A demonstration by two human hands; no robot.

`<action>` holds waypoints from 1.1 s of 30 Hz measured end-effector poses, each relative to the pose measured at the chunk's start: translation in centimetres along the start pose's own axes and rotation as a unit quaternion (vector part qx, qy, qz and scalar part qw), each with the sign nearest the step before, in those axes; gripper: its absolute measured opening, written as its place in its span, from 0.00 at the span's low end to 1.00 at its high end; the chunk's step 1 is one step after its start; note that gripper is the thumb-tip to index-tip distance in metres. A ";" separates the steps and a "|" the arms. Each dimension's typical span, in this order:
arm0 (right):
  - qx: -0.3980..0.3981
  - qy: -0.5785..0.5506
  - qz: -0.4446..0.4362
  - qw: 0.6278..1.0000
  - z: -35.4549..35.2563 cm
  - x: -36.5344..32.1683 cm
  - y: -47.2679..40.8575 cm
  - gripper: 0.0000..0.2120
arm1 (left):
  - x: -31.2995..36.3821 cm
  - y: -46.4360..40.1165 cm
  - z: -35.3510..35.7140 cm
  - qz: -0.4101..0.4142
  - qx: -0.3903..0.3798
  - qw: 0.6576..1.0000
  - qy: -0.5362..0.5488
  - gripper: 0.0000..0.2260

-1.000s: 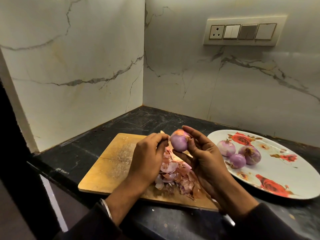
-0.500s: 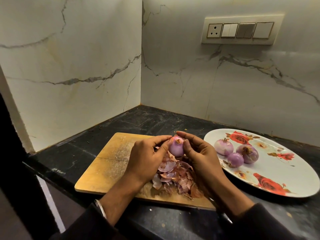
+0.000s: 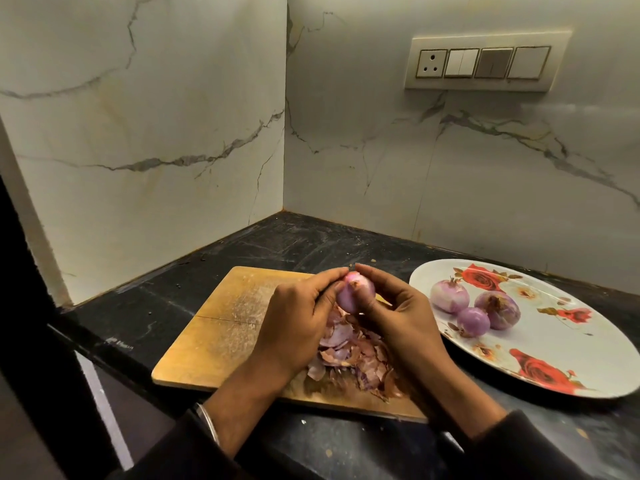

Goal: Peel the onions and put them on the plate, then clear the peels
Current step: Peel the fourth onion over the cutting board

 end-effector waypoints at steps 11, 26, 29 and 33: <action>0.006 0.057 -0.020 0.998 -0.3 -0.3 0.1 0.24 | -0.2 0.0 0.4 -0.012 -0.035 0.999 -0.010 0.17; -0.003 0.068 -0.051 0.996 0.3 -0.6 0.6 0.24 | -0.2 -0.1 -0.5 -0.055 0.022 0.997 0.039 0.13; -0.018 0.053 -0.044 0.997 0.5 -0.4 0.6 0.23 | -0.6 -0.3 -0.8 -0.083 0.038 0.994 0.059 0.12; -0.036 0.032 -0.047 0.998 0.8 -0.4 0.5 0.22 | -1.3 -0.4 -0.8 -0.126 0.046 0.985 0.106 0.11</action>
Point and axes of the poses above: each hand's wrist, its own y-axis away from the middle knuckle, its own z-axis out of the palm, x = y × z, the point moved 4 cm from there along -y, towards the middle knuckle, and after that the axes turned 3 degrees about y, right-handed, at the moved point
